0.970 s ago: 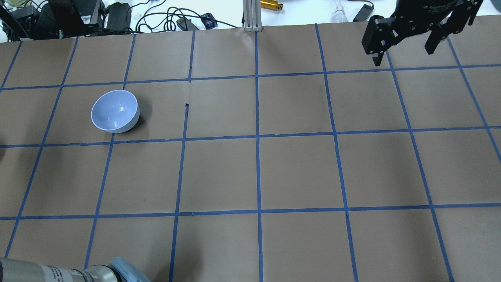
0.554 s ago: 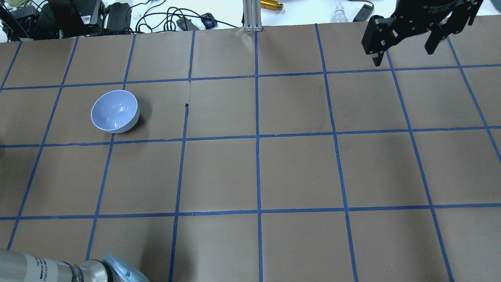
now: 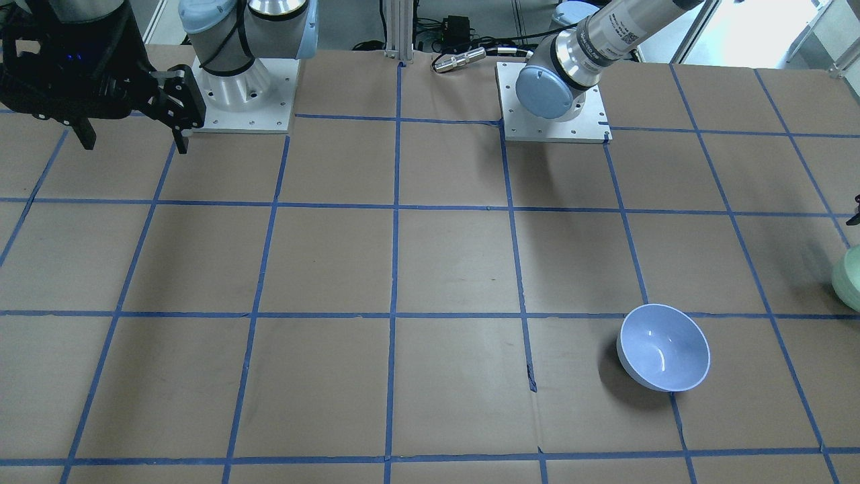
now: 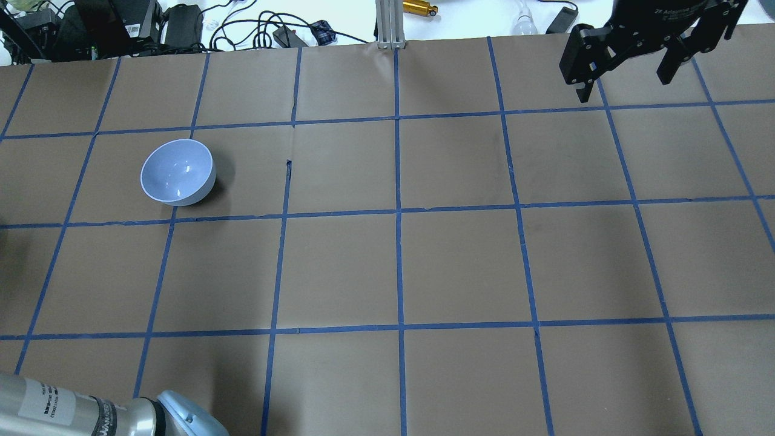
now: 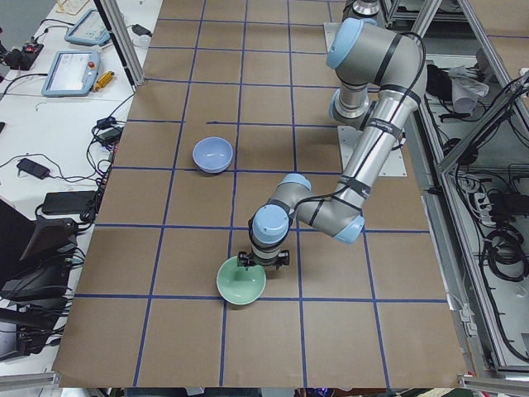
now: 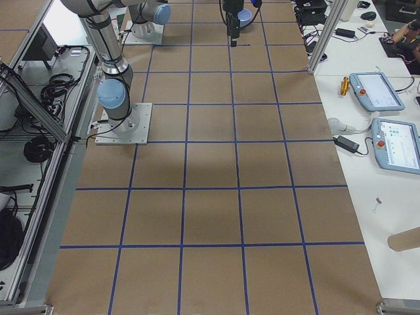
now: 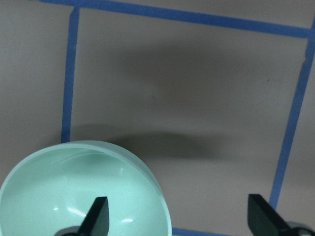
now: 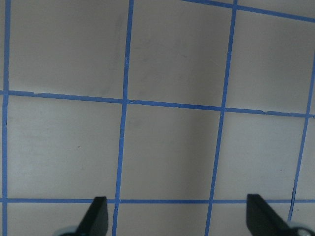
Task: Stack green bowl on blue bowl
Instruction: 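Grasp the mint-green bowl with the left gripper near the robot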
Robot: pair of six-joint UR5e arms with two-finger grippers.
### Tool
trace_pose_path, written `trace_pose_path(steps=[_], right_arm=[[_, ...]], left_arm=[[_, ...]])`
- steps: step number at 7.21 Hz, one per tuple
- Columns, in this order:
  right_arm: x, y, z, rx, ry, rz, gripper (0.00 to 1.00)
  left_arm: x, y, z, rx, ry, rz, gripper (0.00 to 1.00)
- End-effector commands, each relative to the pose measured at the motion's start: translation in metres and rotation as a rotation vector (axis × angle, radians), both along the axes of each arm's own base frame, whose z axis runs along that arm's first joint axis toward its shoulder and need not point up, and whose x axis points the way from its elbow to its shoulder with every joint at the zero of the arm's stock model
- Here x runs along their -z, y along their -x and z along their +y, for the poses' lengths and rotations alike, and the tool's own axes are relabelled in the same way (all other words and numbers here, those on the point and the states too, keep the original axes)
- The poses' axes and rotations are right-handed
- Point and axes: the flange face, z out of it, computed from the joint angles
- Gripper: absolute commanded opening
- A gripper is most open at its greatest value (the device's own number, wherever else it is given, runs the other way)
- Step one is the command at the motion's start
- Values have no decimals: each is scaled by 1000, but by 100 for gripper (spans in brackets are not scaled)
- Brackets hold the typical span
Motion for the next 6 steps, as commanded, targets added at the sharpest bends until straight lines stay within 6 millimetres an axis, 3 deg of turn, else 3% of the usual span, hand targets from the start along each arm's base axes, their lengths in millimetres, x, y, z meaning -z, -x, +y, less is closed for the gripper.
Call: trace_pose_path(steps=[1,3,6], right_arm=[[0,0,0,0,0,0,100],[0,0,0,0,0,0,100],[0,0,0,0,0,0,100]], left_arm=[[23,-15,6,27,-19,23,98],[25,-17,9,56,-25,23,97],[31,-15,10,44,-26,35,82]])
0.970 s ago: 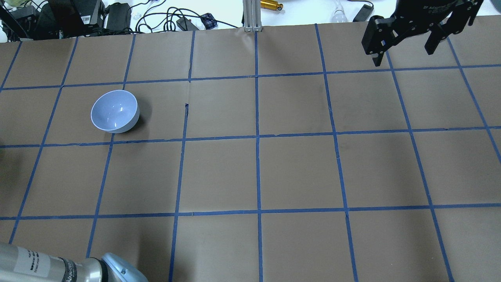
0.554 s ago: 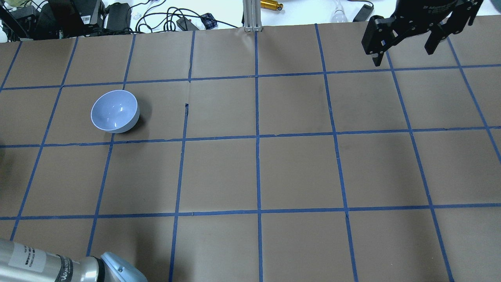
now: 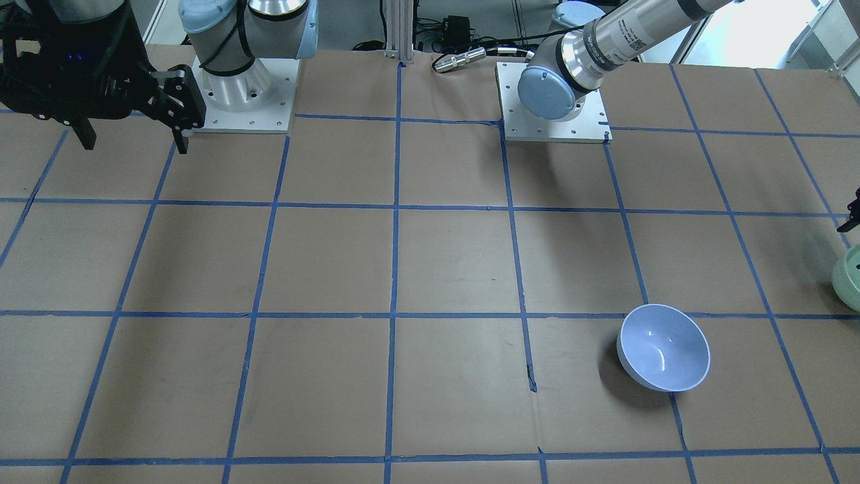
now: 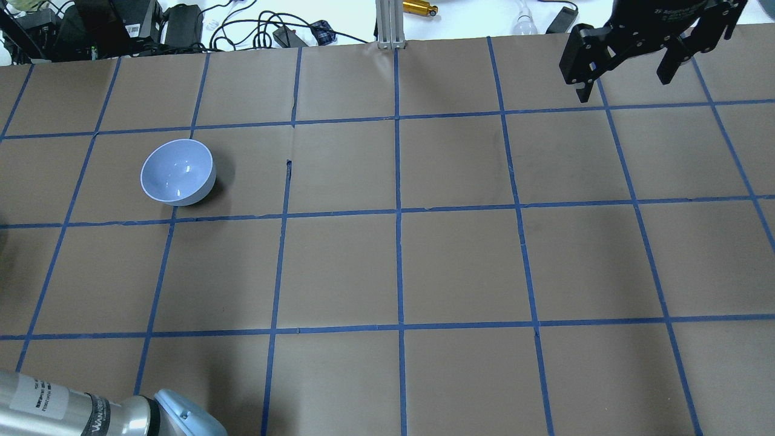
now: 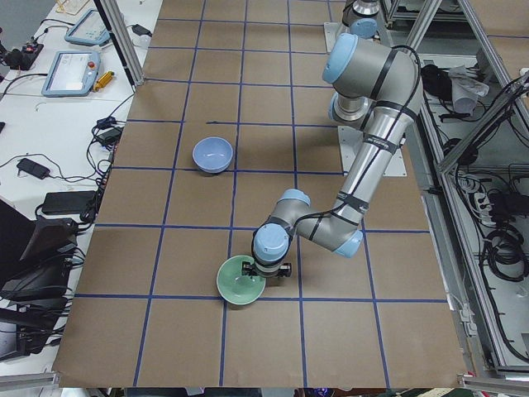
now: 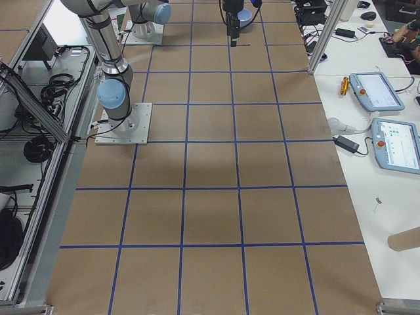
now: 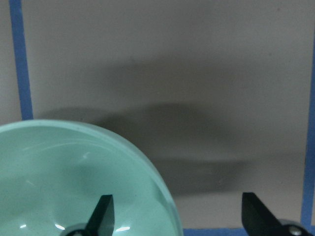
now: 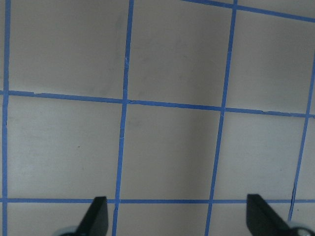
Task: Stack green bowl on blue bowl
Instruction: 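Grasp the mint-green bowl with the left gripper near the robot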
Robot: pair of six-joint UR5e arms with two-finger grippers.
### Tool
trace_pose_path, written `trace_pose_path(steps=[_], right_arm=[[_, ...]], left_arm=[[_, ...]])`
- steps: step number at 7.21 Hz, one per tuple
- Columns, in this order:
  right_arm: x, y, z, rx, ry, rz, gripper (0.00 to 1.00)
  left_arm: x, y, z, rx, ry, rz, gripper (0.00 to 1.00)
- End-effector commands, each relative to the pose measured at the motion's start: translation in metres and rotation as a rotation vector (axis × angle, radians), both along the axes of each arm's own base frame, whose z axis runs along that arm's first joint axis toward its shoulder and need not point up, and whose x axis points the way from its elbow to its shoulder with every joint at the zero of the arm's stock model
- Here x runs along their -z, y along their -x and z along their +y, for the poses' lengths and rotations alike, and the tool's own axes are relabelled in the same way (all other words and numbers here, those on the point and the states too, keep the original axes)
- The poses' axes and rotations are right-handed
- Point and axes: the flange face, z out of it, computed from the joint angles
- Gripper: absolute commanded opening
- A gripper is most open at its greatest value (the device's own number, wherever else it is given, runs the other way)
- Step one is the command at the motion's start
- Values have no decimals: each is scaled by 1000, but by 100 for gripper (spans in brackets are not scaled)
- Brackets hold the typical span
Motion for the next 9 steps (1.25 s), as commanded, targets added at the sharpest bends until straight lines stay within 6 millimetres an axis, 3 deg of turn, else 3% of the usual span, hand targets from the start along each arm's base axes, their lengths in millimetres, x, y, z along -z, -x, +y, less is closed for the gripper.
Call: trace_pose_path(steps=[1,3,5,6,7,8,9], right_arm=[[0,0,0,0,0,0,100],[0,0,0,0,0,0,100],[0,0,0,0,0,0,100],[0,0,0,0,0,0,100],[0,0,0,0,0,0,100],[0,0,0,0,0,0,100],[0,0,0,0,0,0,100]], left_arm=[[0,0,0,-8,0,0,67],[-1,-1,0,-14,2,-2,63],[0,0,0,-12,0,1,30],[0,0,0,-12,0,1,19],[-1,-1,0,-11,2,-2,15],[-4,-1,-1,-9,4,-6,0],[-2,-1,0,-11,3,-4,0]])
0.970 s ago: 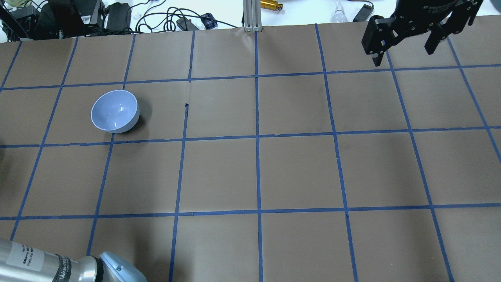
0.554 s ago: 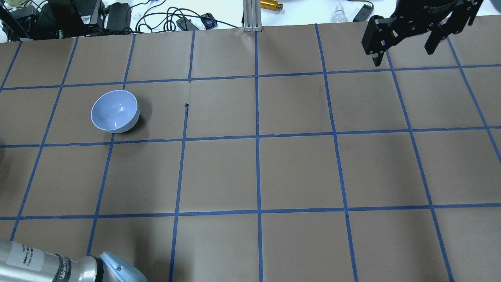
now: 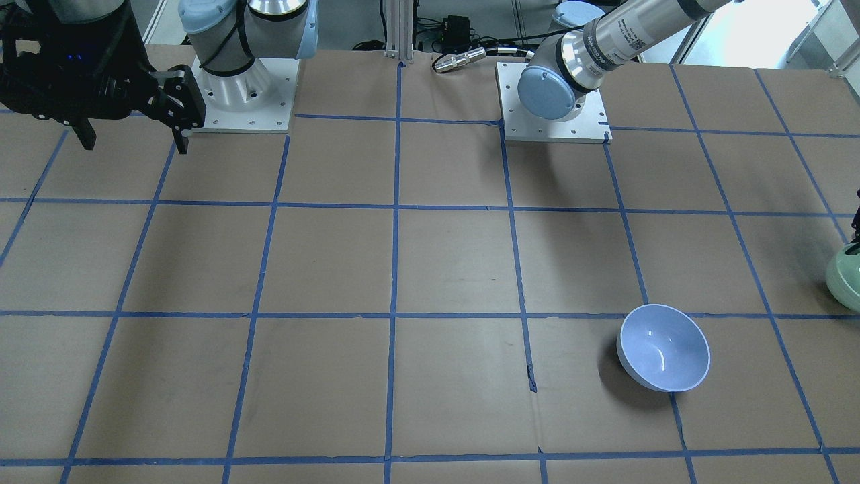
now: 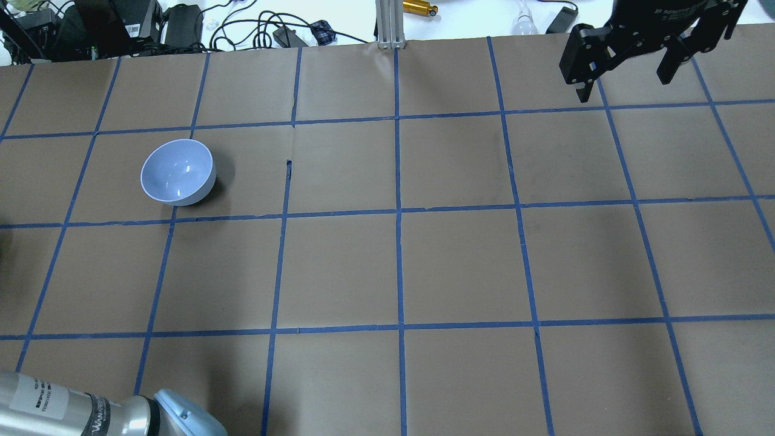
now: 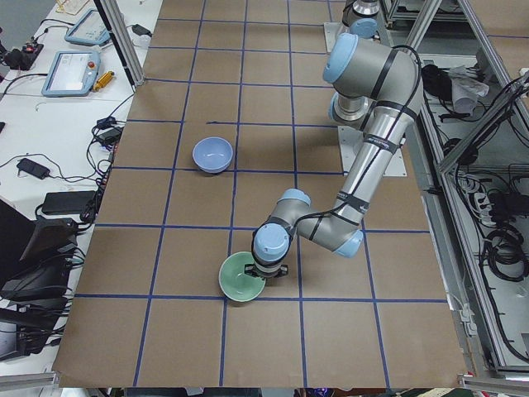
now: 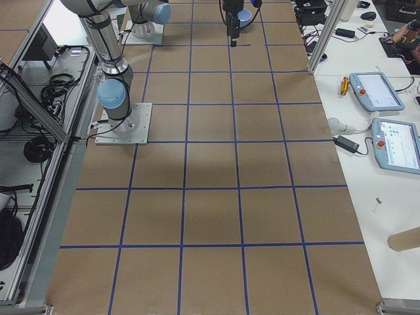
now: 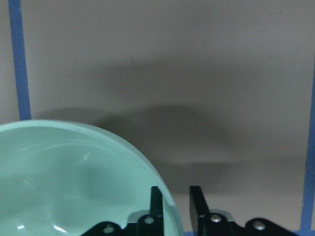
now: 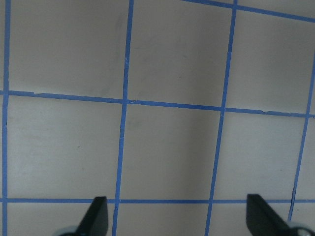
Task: Stack green bowl on blue bowl
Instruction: 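Grasp the mint-green bowl with the left gripper near the robot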
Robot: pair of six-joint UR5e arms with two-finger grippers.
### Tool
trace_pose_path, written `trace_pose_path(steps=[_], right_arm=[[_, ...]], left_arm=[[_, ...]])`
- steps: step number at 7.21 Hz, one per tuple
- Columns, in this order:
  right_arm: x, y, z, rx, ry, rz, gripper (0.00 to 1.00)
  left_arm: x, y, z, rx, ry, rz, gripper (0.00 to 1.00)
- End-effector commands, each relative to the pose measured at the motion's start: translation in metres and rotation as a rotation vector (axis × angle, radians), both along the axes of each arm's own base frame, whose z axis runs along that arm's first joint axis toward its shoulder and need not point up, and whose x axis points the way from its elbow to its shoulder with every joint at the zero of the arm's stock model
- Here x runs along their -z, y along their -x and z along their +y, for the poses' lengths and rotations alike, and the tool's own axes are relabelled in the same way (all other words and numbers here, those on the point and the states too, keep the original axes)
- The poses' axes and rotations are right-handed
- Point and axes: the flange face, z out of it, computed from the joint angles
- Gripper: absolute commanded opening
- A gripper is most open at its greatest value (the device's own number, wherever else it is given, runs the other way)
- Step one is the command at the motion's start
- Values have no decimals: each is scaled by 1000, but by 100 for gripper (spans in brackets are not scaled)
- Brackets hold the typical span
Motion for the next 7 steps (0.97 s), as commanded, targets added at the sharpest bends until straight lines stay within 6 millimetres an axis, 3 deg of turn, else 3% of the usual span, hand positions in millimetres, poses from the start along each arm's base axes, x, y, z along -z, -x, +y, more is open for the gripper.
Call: trace_pose_path(steps=[1,7], right_arm=[[0,0,0,0,0,0,100],[0,0,0,0,0,0,100]], left_arm=[[-2,0,0,0,2,-4,0],[-4,0,0,6,4,-6,0]])
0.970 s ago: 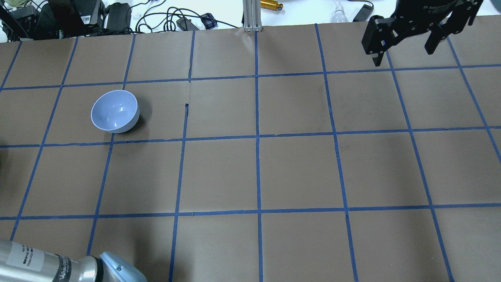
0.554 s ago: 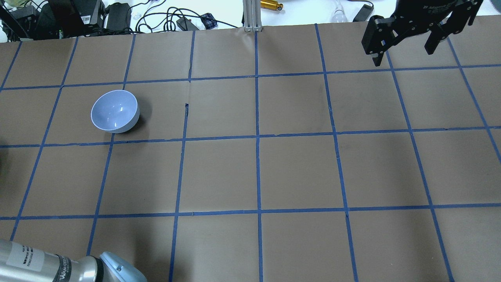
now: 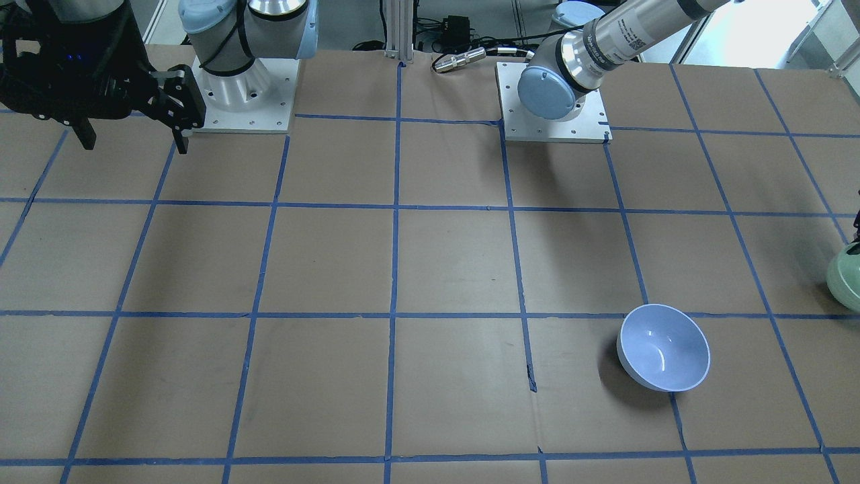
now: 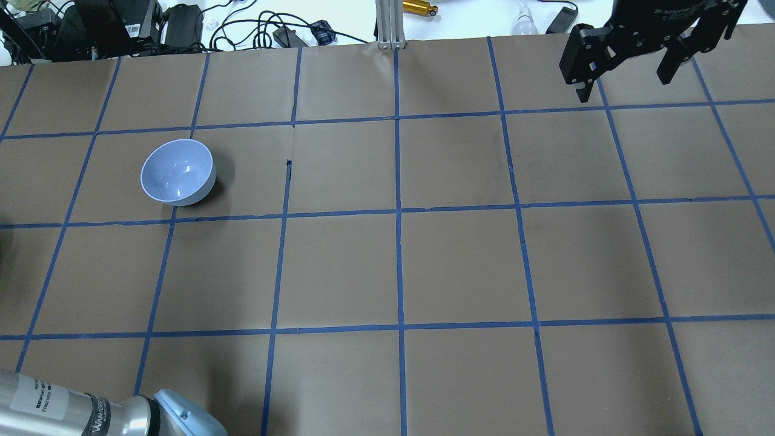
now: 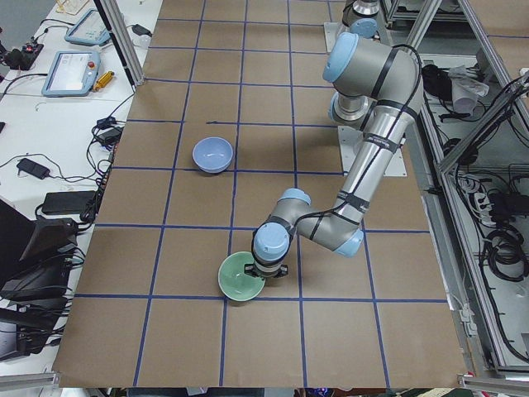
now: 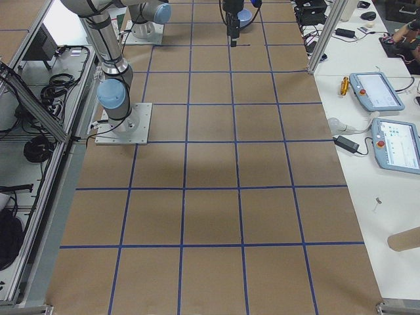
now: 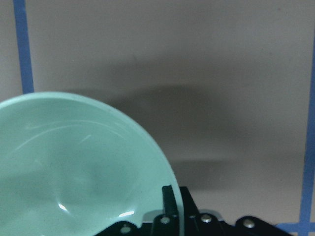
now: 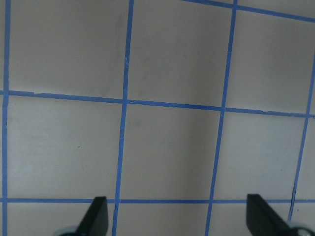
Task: Stack green bowl on blue bowl
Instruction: 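Grasp the mint-green bowl with the left gripper near the robot, then carry the green bowl with the left gripper over the blue bowl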
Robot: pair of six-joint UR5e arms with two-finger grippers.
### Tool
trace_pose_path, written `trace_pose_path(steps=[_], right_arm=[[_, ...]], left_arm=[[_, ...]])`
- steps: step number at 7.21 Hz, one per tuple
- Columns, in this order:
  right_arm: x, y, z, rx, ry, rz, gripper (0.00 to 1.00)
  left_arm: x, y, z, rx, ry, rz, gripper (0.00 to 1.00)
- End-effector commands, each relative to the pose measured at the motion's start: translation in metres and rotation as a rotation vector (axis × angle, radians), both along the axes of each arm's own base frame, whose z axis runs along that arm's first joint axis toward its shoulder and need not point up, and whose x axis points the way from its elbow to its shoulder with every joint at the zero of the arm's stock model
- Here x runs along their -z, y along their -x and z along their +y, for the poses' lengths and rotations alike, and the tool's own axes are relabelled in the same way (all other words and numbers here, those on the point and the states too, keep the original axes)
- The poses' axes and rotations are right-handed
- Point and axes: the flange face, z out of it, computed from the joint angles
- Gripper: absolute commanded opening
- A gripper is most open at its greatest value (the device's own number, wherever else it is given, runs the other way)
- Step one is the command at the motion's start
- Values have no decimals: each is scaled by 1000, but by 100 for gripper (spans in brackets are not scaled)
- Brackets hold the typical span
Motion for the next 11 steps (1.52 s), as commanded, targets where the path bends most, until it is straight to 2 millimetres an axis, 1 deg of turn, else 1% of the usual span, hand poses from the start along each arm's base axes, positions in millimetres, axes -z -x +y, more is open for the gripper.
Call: trace_pose_path(steps=[1,2,3,4,5,6,7,8,10,11], right_arm=[[0,0,0,0,0,0,100],[0,0,0,0,0,0,100],[0,0,0,0,0,0,100],[0,0,0,0,0,0,100],[0,0,0,0,0,0,100],[0,0,0,0,0,0,100],[0,0,0,0,0,0,100],[0,0,0,0,0,0,100],[0,0,0,0,0,0,100],[0,0,0,0,0,0,100]], left_arm=[[-2,0,0,-3,2,-3,0],[-11,0,0,-8,10,-14,0],[-15,2,-1,-8,16,-18,0],[-25,5,-6,-2,44,-20,0],[-44,15,-13,12,69,-32,0],[-67,32,-23,38,88,-52,0],[-88,70,-52,105,118,-66,0],[-100,108,-78,152,139,-53,0],[-136,195,-115,143,144,4,0],[-149,243,-129,148,129,32,0]])
